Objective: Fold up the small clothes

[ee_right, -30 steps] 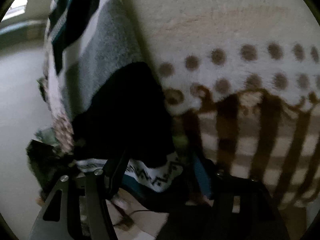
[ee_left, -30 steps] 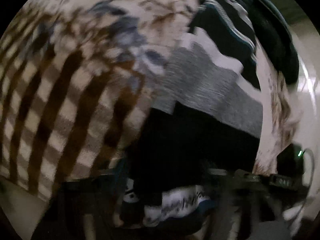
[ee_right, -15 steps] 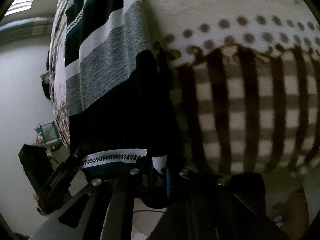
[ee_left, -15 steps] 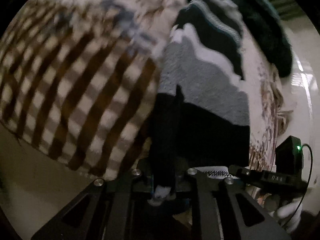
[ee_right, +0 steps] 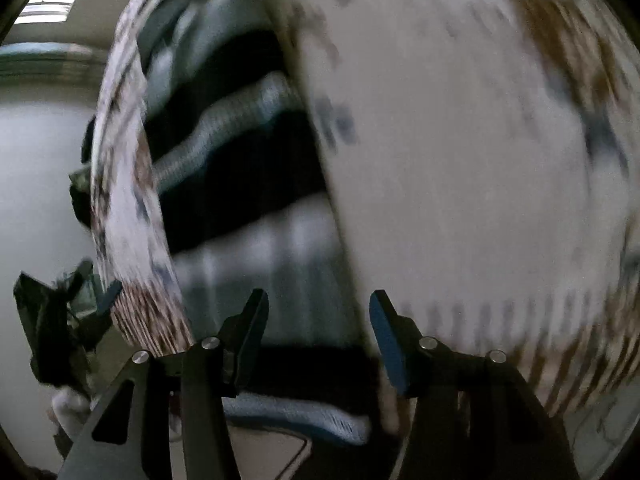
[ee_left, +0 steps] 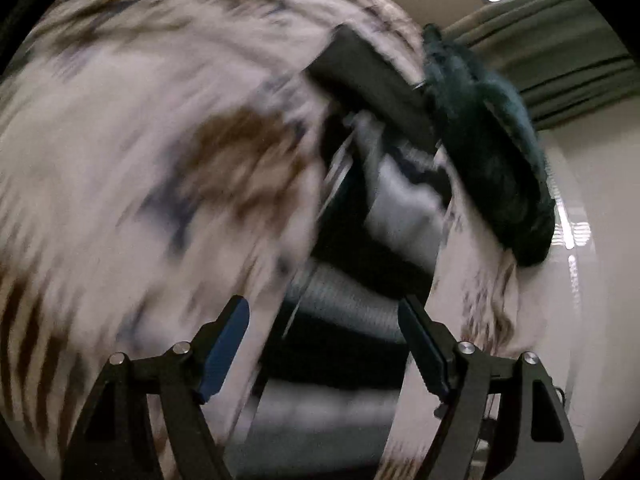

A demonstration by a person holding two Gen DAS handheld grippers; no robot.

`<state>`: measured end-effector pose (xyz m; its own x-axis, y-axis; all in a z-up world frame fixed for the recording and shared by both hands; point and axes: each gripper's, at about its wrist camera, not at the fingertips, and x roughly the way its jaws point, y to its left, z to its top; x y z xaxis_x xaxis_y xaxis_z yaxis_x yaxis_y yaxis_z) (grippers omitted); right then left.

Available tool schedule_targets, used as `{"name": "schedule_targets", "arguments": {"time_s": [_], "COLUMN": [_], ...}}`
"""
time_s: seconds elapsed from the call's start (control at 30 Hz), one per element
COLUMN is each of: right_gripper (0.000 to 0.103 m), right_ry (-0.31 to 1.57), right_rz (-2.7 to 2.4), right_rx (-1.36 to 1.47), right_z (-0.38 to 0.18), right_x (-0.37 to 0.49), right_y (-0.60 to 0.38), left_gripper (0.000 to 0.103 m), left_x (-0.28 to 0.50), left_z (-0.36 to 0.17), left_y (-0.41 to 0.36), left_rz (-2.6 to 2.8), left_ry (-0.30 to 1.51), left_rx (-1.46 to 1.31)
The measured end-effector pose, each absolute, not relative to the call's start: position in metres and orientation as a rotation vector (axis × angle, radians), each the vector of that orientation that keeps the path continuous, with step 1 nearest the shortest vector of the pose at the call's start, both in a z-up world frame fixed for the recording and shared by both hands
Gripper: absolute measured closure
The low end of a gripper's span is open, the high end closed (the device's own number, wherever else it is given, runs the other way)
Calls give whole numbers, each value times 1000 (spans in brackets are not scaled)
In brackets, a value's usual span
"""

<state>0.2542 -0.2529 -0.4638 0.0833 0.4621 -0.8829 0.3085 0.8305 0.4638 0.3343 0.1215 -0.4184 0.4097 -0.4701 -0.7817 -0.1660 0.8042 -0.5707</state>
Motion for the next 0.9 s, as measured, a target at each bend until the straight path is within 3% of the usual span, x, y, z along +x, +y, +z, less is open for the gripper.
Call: {"name": "schedule_targets", "arguments": {"time_s": [0.2, 0.4, 0.43, 0.47, 0.5, 0.73, 0.83, 0.9], "right_gripper": [48, 48, 48, 48, 48, 49, 103, 103], "right_ry": [1367, 1297, 1293, 1289, 1286, 1318, 1315, 1282], "right_rz": [106, 106, 109, 114, 120, 199, 204, 122], "right_rx": [615, 692, 701, 706, 704, 615, 507, 465], "right_z": [-449, -451, -453, -455, -457, -482, -486, -485], "right_x": [385, 484, 500, 512, 522, 583, 594, 600], "right_y": [-257, -257, -258, -257, -258, -240, -228, -236], "left_gripper": [27, 30, 51, 87, 93, 93, 93, 93], "left_x": [487, 561, 563, 564, 564, 551, 556, 566], "left_z": [-450, -505, -506, -506, -505, -487, -496, -514], "left_y": [85, 53, 51, 49, 47, 62, 70, 71], "left_rz": [-275, -282, -284, -288, -295, -274, -247, -209], "left_ry": [1172, 1263, 1250, 1234, 1230, 1159, 1181, 1222], "left_rx": [-580, -495, -479, -461, -432, -445, -455, -435]}}
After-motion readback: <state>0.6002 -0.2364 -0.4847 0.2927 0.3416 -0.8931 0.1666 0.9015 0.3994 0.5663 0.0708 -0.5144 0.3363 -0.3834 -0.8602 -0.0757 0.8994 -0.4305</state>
